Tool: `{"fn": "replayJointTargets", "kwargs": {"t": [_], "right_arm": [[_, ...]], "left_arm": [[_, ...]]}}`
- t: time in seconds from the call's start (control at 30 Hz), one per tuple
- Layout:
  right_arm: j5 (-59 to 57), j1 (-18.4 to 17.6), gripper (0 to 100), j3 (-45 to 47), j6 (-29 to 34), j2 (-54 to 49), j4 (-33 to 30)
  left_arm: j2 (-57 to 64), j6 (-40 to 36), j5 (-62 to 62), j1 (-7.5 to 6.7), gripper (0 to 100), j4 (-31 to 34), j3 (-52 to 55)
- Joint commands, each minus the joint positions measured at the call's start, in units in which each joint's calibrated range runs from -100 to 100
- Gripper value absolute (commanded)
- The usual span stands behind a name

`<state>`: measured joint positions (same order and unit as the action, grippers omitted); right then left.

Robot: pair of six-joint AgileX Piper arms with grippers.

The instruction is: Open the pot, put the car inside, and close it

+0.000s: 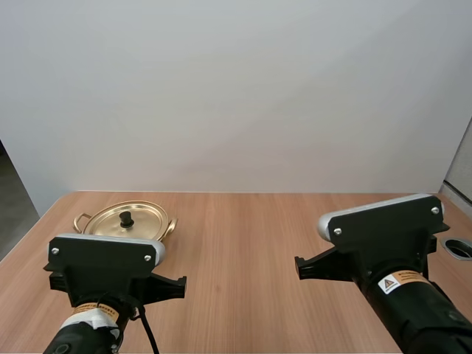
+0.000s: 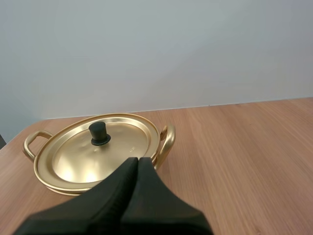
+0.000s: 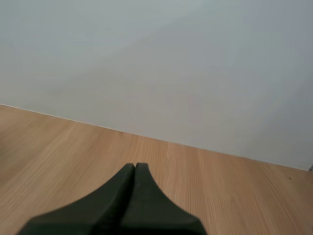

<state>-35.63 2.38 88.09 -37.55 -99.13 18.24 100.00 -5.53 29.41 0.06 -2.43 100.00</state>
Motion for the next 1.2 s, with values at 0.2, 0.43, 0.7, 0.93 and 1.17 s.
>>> {"fn": "replayJointTargets", "kwargs": {"t": [0.2,0.43,0.7,0.93,1.17], "right_arm": [[9.2,0.0,0,6.6,2.3,-0.9,0.8],[8.8,0.0,0,9.5,8.4,-0.9,-5.3],[4.3,0.0,0,11.9,27.2,-0.9,-19.8],[4.3,0.0,0,11.9,27.0,-0.9,-20.4],[4.6,0.0,0,11.9,27.4,-0.9,-20.2]], "left_arm": [[0.0,0.0,0.0,-0.01,0,0.0,0.0],[0.0,0.0,0.0,-0.01,0,0.0,0.0],[0.0,0.0,0.0,-0.01,0,0.0,0.0],[0.0,0.0,0.0,-0.01,0,0.0,0.0],[0.0,0.0,0.0,-0.01,0,0.0,0.0]]}}
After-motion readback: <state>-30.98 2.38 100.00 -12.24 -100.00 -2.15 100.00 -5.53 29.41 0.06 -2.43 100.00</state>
